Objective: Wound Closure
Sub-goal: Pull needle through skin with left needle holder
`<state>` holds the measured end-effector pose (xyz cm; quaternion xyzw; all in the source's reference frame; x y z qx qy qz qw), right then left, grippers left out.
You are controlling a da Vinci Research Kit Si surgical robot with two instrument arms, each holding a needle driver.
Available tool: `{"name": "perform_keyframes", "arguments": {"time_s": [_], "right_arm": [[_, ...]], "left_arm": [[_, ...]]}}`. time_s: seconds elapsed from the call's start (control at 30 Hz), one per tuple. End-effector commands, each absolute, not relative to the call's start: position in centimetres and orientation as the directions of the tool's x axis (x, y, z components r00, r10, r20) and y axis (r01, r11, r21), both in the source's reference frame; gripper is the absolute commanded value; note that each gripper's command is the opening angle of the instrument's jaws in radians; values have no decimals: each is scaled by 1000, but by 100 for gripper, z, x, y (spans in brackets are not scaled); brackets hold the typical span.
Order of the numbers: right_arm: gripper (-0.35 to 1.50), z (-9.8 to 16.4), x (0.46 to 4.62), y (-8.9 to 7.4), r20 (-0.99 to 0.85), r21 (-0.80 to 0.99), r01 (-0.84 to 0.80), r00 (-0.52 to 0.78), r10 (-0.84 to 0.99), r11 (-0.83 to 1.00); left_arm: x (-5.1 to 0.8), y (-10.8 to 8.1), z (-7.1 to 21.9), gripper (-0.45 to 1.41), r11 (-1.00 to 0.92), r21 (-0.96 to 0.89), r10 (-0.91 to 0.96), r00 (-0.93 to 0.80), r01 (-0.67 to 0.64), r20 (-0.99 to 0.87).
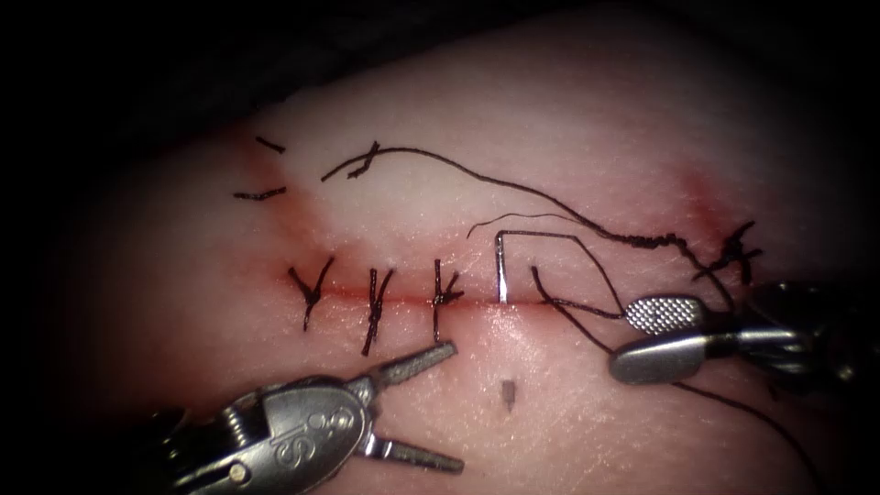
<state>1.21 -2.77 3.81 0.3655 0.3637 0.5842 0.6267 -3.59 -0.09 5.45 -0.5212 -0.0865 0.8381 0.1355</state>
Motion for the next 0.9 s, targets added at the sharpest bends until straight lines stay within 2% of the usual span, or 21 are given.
{"name": "perform_keyframes", "arguments": {"time_s": [0.03, 0.37, 0.5, 0.73, 0.9], "right_arm": [[93, 382, 126, -270, -34, 886, -461, 53, 998, 55], [83, 375, 88, -284, -50, 876, -477, 62, 997, 73], [76, 369, 75, -290, -54, 873, -481, 60, 997, 76], [69, 366, 72, -293, -61, 872, -483, 48, 997, 77], [56, 368, 76, -294, -64, 872, -484, 42, 997, 76]], "left_arm": [[-366, 1, 549, 47, -950, -282, 313, -418, -137, -853], [-381, 6, 555, 32, -941, -304, 339, -408, -151, -848], [-387, 4, 555, 32, -924, -340, 381, -398, -172, -835], [-396, 1, 557, 24, -894, -398, 448, -380, -205, -809], [-401, 4, 560, 19, -891, -406, 453, -373, -203, -809]]}}
